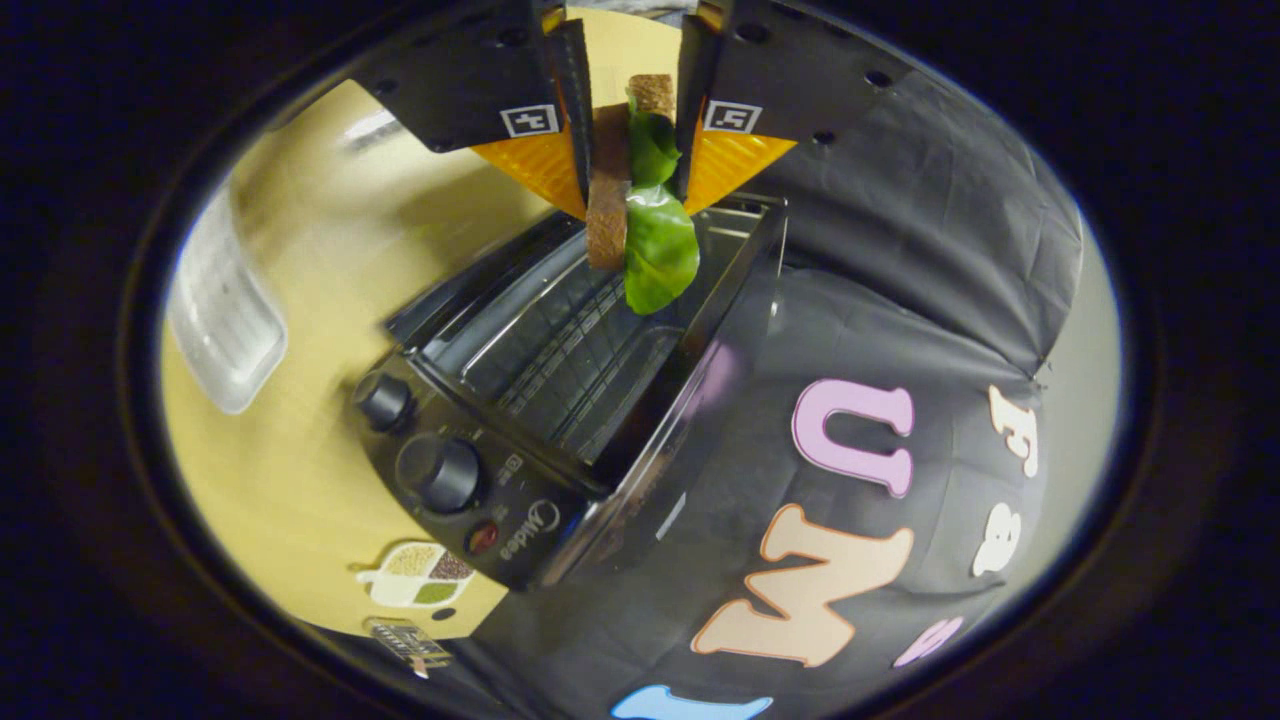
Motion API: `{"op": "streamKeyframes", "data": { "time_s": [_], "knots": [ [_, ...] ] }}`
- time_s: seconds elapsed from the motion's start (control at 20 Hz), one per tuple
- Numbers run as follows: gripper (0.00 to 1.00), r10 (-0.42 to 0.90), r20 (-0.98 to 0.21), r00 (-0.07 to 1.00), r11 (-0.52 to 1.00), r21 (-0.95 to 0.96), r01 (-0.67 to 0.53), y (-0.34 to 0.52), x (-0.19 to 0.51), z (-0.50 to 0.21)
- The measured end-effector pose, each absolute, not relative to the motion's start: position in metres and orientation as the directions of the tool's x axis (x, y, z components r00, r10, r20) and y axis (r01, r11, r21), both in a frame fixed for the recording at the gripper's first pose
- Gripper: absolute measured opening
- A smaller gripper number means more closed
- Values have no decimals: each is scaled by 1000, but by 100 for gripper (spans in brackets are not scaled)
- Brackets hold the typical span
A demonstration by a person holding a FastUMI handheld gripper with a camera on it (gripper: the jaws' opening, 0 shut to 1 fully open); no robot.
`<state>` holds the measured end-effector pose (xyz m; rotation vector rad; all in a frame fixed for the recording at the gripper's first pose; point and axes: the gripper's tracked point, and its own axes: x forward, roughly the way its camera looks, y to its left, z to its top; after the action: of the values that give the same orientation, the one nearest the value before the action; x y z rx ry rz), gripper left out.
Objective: Open the toaster oven, put the food inside, and close the toaster oven door.
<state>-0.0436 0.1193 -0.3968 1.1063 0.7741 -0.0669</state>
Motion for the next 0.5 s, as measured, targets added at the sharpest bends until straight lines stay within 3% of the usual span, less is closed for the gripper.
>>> {"op": "streamKeyframes", "data": {
  "time_s": [0.5],
  "knots": [
    [38,209,-532,821,375,819,435,111,13,-431]
  ]
}}
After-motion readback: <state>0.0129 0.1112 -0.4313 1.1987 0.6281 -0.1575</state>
